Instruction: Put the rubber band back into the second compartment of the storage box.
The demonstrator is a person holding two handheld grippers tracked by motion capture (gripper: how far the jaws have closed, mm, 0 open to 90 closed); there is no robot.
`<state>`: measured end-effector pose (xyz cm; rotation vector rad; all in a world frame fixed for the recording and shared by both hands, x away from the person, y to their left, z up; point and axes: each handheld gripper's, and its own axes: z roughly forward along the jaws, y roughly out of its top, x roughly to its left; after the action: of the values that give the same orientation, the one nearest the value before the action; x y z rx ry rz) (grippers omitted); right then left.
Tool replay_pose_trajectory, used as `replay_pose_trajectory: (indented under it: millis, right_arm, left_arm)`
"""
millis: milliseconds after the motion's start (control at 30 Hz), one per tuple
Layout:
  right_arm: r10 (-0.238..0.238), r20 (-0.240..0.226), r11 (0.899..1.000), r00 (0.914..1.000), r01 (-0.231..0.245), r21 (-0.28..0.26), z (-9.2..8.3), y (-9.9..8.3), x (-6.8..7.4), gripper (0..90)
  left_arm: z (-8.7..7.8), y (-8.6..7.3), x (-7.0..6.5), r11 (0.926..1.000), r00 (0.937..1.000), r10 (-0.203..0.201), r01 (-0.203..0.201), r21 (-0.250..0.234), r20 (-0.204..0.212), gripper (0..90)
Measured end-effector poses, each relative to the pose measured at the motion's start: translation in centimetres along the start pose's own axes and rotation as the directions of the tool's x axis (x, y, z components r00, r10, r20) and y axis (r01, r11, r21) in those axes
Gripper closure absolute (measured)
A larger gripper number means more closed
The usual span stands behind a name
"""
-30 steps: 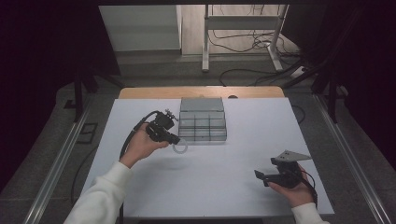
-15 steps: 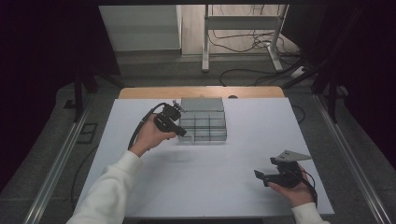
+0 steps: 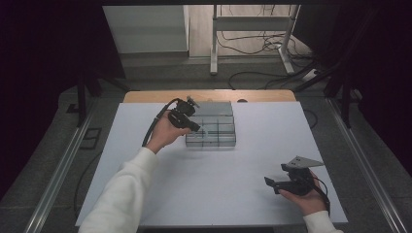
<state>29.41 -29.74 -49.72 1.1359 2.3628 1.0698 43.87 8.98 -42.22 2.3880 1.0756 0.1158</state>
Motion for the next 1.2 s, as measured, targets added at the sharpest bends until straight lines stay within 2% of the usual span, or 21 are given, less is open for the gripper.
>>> replay_pose_trajectory:
  millis: [400, 767, 1000, 1067, 1200]
  right_arm:
    - [0.0, 0.001, 1.0, 1.0, 0.0, 0.003, 0.0, 0.0, 0.0, 15.1]
    - [0.003, -0.003, 1.0, 1.0, -0.003, 0.002, 0.1, 0.0, -0.1, 15.1]
    - [0.001, 0.0, 1.0, 1.0, -0.001, 0.007, 0.2, 0.0, -0.2, 15.2]
    - [-0.001, 0.001, 1.0, 1.0, 0.001, 0.009, 0.2, 0.0, -0.2, 15.1]
    - [-0.003, 0.001, 1.0, 1.0, 0.003, 0.015, 0.2, 0.0, -0.1, 15.1]
  left_arm:
    - [0.9, 1.8, 1.0, 0.9998, 0.9997, -0.02, 0.02, -0.009, -0.014, 82.8]
    - [1.8, 3.6, 1.7, 0.9997, 0.9995, -0.022, 0.022, -0.008, -0.021, 82.8]
    - [2.9, 4.4, 2.0, 0.9993, 0.9991, -0.037, 0.037, -0.008, -0.02, 82.8]
    - [3.6, 4.8, 2.1, 0.9995, 0.9987, -0.025, 0.026, 0.016, -0.043, 82.8]
    - [4.2, 5.1, 2.4, 0.9992, 0.9986, -0.034, 0.034, 0.018, -0.041, 82.8]
